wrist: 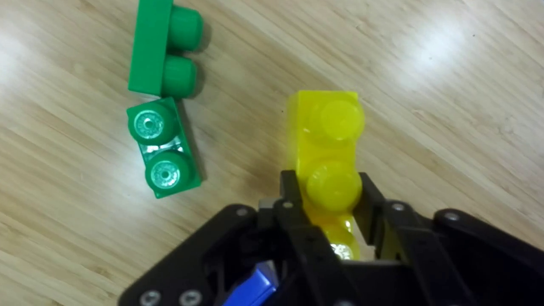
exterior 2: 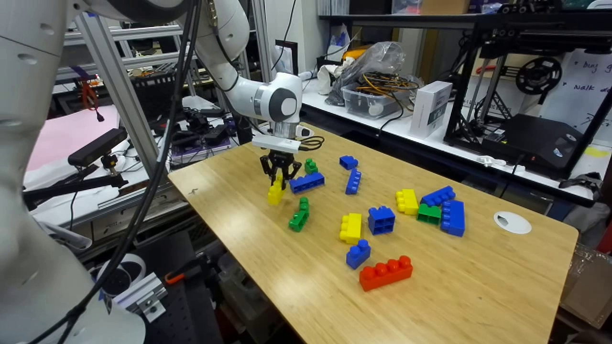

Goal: Move the yellow block at the center of the table backwards then put a green block on top of it

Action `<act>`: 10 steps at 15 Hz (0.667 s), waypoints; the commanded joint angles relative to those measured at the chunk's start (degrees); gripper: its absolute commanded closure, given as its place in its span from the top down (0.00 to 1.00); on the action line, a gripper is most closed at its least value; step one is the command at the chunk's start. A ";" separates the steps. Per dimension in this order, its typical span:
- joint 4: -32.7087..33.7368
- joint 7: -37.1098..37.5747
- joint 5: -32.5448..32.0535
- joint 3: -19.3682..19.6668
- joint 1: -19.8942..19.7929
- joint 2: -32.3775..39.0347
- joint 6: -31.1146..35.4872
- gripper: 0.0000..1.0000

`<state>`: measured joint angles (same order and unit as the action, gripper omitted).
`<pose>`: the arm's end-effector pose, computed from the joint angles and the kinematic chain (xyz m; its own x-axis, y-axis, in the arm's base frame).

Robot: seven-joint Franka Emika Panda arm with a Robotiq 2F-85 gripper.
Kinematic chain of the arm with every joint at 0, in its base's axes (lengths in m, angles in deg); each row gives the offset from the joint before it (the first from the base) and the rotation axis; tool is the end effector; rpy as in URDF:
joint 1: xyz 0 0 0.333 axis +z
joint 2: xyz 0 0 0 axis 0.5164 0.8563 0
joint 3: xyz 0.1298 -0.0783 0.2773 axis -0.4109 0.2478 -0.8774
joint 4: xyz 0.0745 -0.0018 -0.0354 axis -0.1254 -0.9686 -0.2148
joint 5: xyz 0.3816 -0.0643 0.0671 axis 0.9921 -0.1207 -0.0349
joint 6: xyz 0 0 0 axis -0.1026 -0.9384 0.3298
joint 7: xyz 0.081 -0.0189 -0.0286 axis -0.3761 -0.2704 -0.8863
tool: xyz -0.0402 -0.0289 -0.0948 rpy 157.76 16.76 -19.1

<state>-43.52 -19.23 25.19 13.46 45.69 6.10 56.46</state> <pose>0.5308 0.2735 0.1635 0.6868 0.6890 -0.2316 0.6832 -0.7206 -0.1180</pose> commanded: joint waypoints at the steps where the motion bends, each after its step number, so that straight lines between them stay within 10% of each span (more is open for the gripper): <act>1: 1.84 -0.91 -0.78 -0.10 0.34 2.04 0.56 0.10; 10: 4.20 -1.02 -1.15 0.13 0.93 5.47 0.72 0.10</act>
<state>-40.42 -19.58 25.10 13.46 46.52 10.30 56.70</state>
